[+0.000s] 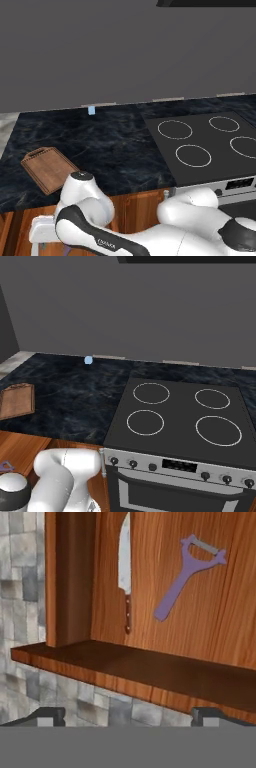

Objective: Open the drawer on the left and place the cutting tools on the cutting board.

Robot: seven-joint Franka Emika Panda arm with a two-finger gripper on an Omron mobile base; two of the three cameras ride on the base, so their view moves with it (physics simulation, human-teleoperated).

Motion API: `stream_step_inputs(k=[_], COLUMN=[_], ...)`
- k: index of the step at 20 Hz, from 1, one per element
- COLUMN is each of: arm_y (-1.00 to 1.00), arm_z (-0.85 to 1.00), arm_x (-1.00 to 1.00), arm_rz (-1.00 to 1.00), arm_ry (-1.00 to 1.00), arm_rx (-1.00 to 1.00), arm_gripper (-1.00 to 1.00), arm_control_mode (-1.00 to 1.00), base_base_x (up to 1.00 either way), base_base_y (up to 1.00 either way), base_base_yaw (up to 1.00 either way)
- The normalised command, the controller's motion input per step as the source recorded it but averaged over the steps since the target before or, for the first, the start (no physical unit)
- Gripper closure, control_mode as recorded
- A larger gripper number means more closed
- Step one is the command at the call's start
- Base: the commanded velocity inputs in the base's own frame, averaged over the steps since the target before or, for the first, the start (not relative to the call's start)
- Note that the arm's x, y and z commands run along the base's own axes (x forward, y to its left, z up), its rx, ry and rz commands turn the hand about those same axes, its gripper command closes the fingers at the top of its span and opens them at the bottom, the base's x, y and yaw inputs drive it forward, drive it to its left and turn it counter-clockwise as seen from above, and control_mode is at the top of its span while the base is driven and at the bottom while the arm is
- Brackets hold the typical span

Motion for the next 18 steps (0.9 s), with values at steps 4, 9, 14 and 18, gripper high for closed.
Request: stream_step_inputs(k=[4, 9, 14, 18], arm_y=[0.11, 0.15, 0.17, 0.18], arm_z=[-0.50, -0.40, -0.28, -0.28], arm_x=[0.00, 0.00, 0.00, 0.00], arm_rz=[-0.01, -0.01, -0.01, 0.00], arm_ry=[0.14, 0.10, 0.06, 0.04], arm_rx=[-0.05, -0.10, -0.13, -0.13], arm_gripper=[-1.00, -1.00, -1.00, -1.00], arm_control_mode=[-1.00, -1.00, -1.00, -1.00], base_base_x=[0.00, 0.00, 0.00, 0.00], base_base_y=[0.00, 0.00, 0.00, 0.00], base_base_yaw=[0.00, 0.00, 0.00, 0.00])
